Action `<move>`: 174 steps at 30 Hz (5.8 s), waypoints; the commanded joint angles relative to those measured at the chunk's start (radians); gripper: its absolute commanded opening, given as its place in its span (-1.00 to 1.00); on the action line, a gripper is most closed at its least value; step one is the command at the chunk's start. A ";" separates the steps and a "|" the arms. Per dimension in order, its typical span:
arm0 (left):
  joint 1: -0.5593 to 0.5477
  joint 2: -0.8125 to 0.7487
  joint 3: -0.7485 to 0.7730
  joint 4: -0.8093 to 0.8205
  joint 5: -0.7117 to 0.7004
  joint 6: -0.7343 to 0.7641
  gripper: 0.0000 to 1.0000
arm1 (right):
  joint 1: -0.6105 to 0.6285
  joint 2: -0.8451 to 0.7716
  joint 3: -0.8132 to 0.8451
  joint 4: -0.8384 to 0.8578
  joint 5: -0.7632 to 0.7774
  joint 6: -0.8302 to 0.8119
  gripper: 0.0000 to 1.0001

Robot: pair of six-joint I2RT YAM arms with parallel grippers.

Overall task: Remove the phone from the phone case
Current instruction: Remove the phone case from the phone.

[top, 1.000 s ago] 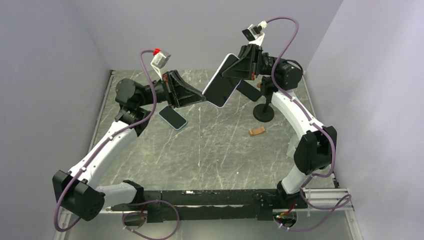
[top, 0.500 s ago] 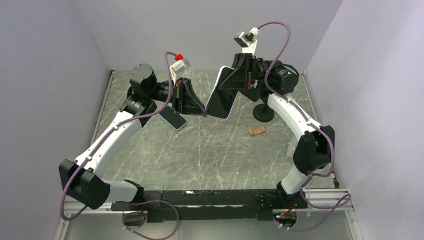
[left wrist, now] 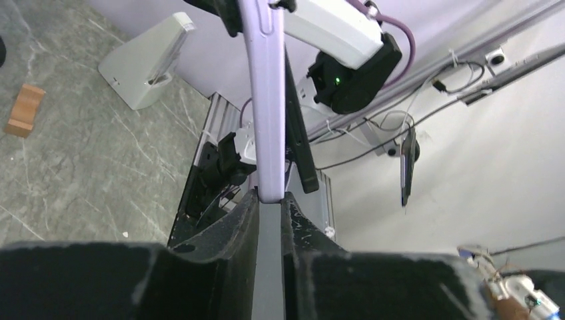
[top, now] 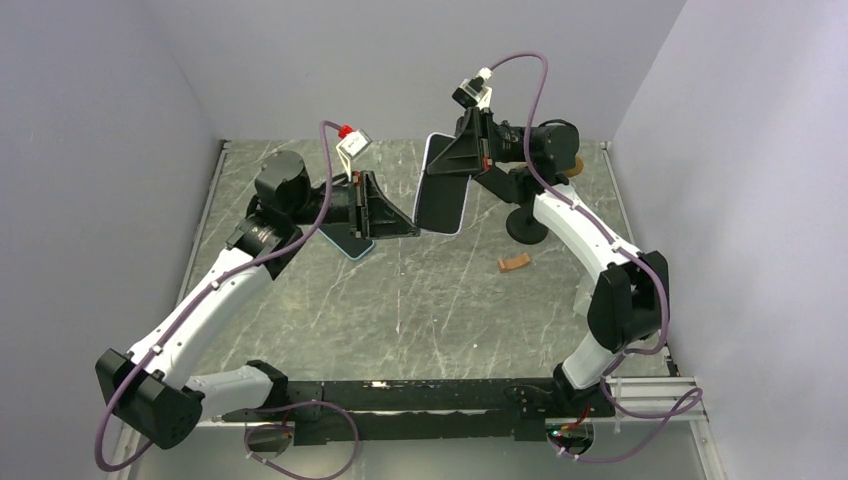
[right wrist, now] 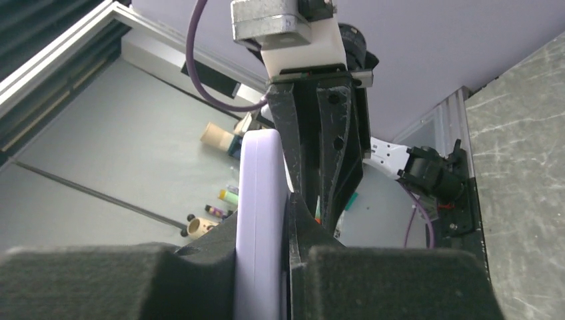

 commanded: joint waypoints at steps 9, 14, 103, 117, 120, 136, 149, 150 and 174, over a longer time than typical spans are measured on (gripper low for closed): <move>-0.021 0.139 0.050 -0.184 -0.518 -0.132 -0.20 | 0.131 -0.182 0.128 -0.422 0.206 -0.186 -1.00; -0.026 0.160 0.074 -0.219 -0.561 -0.152 -0.33 | 0.138 -0.201 0.115 -0.497 0.225 -0.242 -1.00; -0.060 -0.279 -0.248 0.121 -0.530 -0.620 0.36 | 0.070 -0.307 -0.082 -1.058 0.390 -0.741 -1.00; -0.029 -0.131 -0.099 0.027 -0.467 -0.482 -0.83 | 0.112 -0.248 -0.049 -1.027 0.279 -0.745 -0.97; -0.014 -0.121 -0.064 0.006 -0.471 -0.480 -1.00 | 0.112 -0.255 -0.065 -1.020 0.298 -0.745 -0.37; 0.101 -0.300 -0.137 -0.005 -0.676 -0.711 -1.00 | 0.103 -0.346 -0.129 -1.056 0.456 -0.842 0.51; 0.101 -0.307 -0.200 0.121 -0.700 -0.791 -1.00 | 0.173 -0.272 -0.140 -0.905 0.434 -0.755 -0.25; 0.101 -0.306 -0.196 0.123 -0.699 -0.793 -1.00 | 0.174 -0.268 -0.144 -0.898 0.431 -0.748 -0.29; 0.096 -0.299 -0.237 0.190 -0.701 -0.842 -1.00 | 0.206 -0.197 -0.134 -0.797 0.403 -0.690 -0.42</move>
